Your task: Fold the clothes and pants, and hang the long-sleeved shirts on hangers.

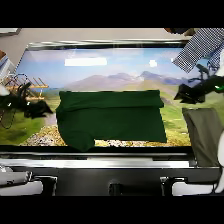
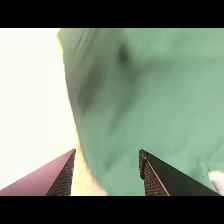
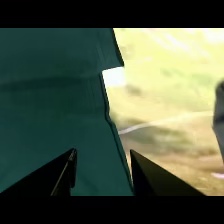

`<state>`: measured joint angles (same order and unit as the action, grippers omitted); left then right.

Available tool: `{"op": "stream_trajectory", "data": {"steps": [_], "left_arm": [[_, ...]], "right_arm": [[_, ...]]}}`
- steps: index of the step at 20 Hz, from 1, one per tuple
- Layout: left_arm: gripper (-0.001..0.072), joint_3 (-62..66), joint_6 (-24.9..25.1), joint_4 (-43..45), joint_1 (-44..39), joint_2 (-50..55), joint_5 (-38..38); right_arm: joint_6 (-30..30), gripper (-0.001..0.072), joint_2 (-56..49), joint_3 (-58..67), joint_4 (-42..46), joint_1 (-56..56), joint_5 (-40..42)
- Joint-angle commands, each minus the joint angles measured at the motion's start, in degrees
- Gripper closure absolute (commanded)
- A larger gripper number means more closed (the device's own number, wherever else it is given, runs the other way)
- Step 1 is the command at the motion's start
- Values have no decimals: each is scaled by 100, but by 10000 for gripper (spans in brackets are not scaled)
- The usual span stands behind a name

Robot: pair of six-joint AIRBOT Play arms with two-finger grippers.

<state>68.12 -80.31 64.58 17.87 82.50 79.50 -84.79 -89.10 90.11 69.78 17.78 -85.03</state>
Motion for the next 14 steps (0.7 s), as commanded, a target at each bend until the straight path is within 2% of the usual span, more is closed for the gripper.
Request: {"op": "stream_trajectory", "data": {"steps": [1, 3, 6, 9, 14], "left_arm": [[245, -2044, -286, -542, 479, -1504, -177], [245, -3012, -286, -964, 452, -2184, -299], [246, -4041, -280, -1320, 400, -2660, -483], [250, -4559, -199, -1521, 188, -2656, -977], [250, -4824, -223, -1976, -697, -2627, -2020]], "right_arm": [[107, 298, 1141, -1209, -264, 398, 284], [107, 298, 1547, -1742, -339, 380, 426], [105, 298, 1781, -2135, -420, 380, 396], [76, 299, 1816, -2186, -516, 380, 367], [13, 300, 1816, -2186, -785, 380, 236]]}}
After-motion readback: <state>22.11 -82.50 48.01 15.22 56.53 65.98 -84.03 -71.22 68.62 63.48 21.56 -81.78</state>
